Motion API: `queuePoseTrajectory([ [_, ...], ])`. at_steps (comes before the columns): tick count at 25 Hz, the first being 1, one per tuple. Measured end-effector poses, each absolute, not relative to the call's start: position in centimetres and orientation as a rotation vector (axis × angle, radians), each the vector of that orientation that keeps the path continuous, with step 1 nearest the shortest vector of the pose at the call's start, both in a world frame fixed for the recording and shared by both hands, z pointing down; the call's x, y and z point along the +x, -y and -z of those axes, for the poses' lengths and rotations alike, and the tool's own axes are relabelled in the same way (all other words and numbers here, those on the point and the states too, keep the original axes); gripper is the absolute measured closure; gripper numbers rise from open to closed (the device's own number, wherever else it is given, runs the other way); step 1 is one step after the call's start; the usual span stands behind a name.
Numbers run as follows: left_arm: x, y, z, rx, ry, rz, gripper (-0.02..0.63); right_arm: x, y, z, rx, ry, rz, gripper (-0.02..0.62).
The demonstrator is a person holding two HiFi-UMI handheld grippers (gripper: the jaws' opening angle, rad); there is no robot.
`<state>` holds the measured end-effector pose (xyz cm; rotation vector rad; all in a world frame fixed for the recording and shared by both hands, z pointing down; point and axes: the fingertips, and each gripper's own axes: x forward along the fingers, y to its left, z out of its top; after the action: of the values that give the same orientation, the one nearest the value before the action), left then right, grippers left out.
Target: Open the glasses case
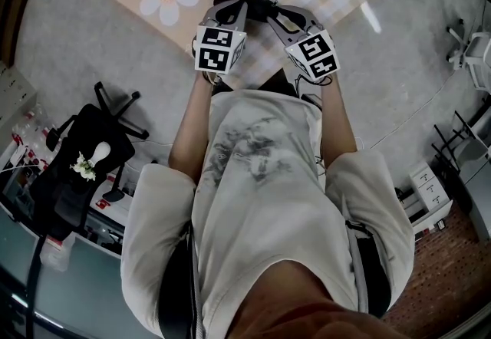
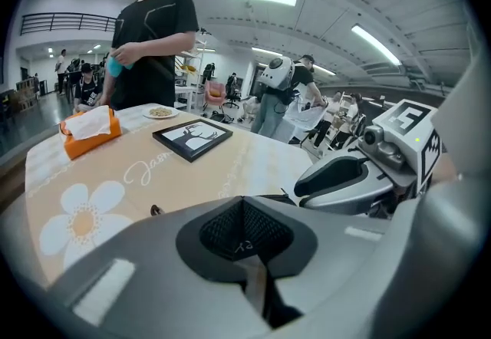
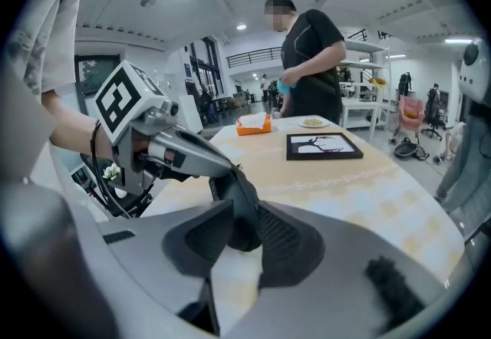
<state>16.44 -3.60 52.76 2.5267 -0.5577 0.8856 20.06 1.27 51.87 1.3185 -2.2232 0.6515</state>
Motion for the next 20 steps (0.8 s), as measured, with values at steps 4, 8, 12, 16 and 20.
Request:
queuePoseTrajectory([
  [4,16.1,3.2,-52.7,2.522,0.561,-0.890,0.601,21.4,-1.6,-52.0,1.310,2.224,-0.672,0.484],
  [8,15.8,3.0,-52.7,2.513,0.571,-0.894,0.601,22.1,-1.4,-52.2,1.254,2.259,-0.702,0.480],
  [12,15.6,2.9,-52.6,2.500,0.581,-0.894,0.601,21.8,-1.1,-52.6,1.135,2.310,-0.712,0.477],
  [16,15.2,2.9,-52.8,2.488,0.586,-0.916,0.601,21.3,-1.0,-53.3,0.984,2.352,-0.712,0.477],
  [20,15.0,3.1,-52.9,2.483,0.591,-0.921,0.601,20.7,-1.1,-53.5,0.840,2.382,-0.708,0.521],
])
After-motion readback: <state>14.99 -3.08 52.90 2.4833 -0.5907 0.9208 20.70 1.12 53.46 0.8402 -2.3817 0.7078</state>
